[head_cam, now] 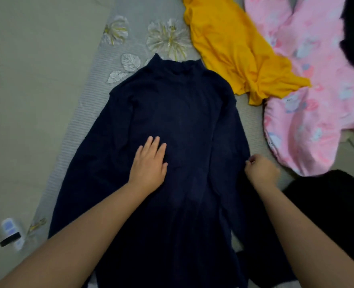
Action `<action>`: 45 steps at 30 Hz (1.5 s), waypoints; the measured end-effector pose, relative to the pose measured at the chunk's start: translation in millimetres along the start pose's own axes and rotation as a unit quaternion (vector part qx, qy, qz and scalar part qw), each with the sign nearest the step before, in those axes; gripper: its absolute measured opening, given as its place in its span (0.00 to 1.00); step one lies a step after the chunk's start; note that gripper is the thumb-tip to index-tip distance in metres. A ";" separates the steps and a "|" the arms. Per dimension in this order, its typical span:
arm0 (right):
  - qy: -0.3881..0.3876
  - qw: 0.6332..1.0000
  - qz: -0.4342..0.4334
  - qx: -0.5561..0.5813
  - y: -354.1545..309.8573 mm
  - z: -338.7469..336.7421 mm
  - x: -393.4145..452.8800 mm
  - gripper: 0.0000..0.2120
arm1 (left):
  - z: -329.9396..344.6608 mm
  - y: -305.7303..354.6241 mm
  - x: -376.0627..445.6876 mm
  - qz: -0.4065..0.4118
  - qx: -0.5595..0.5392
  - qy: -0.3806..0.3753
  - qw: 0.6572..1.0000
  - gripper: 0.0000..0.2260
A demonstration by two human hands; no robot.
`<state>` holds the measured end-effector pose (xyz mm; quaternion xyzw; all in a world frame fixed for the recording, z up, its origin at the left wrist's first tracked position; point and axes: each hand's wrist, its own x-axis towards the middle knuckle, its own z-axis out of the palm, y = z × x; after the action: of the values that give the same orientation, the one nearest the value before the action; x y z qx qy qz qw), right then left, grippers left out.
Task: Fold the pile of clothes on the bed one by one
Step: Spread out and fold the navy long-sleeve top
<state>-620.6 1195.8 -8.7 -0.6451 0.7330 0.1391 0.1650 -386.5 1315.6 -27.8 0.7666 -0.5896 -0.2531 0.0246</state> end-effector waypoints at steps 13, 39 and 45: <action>0.151 0.988 0.030 -0.020 52.2 -110.5 119.8 0.11 | 13.9 90.5 123.7 0.033 -0.034 0.022 0.999 0.25; -0.032 0.994 -0.039 0.102 67.4 36.1 -65.2 0.34 | 41.3 87.8 145.2 0.031 0.100 0.028 0.994 0.32; 0.076 0.984 -0.070 0.144 81.9 20.7 -59.7 0.04 | 29.9 75.2 137.5 0.079 0.054 0.003 0.995 0.31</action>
<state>-693.8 1268.7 -3.0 -0.6733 0.7085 -0.0289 0.2094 -441.7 1174.5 -77.9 0.7184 -0.6612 -0.2161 0.0051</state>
